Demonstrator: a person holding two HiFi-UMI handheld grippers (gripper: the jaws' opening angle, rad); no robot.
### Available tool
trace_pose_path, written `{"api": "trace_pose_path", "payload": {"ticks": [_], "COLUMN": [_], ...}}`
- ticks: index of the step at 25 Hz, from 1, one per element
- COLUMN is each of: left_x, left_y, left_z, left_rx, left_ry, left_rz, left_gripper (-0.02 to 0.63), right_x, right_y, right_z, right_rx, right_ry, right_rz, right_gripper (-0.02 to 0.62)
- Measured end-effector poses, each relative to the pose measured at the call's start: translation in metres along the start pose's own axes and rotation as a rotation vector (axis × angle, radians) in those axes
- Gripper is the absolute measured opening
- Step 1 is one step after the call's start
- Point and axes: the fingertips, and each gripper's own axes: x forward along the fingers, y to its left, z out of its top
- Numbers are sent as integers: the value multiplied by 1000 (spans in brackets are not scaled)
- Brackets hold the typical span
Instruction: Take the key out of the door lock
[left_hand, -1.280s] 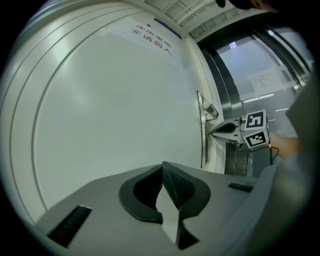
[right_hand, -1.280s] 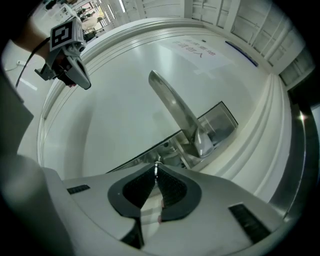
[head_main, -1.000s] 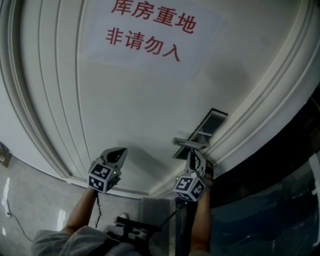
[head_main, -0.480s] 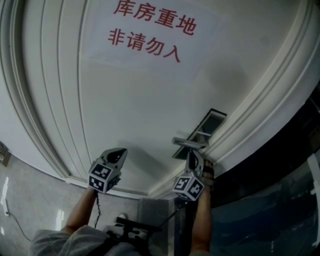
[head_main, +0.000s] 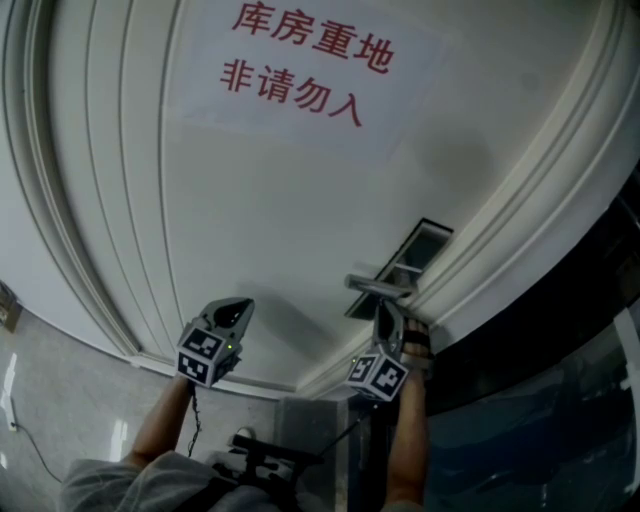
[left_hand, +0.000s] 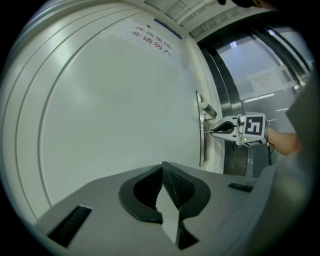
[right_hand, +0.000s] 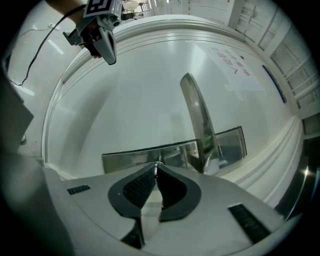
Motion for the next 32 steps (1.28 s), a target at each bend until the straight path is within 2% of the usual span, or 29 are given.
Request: {"api": "trace_pose_path", "payload": {"ticks": [6, 17, 23, 32], "left_x": [-3, -5, -8, -12], "left_y": [2, 1, 2, 1], "left_z": [1, 1, 0, 0], "left_rx": [1, 5, 4, 9], "left_ry": [0, 0, 2, 0], "left_rz": [3, 6, 11, 10], "left_gripper": [8, 8, 8, 8], "right_x": [0, 0, -1, -6], "right_y": [1, 2, 1, 3], "right_z": [1, 0, -1, -1], "right_rx": [-108, -99, -139, -105], "right_ry": [15, 20, 34, 31], "right_rz": [2, 2, -5, -2], "right_gripper": [26, 26, 26, 26]}}
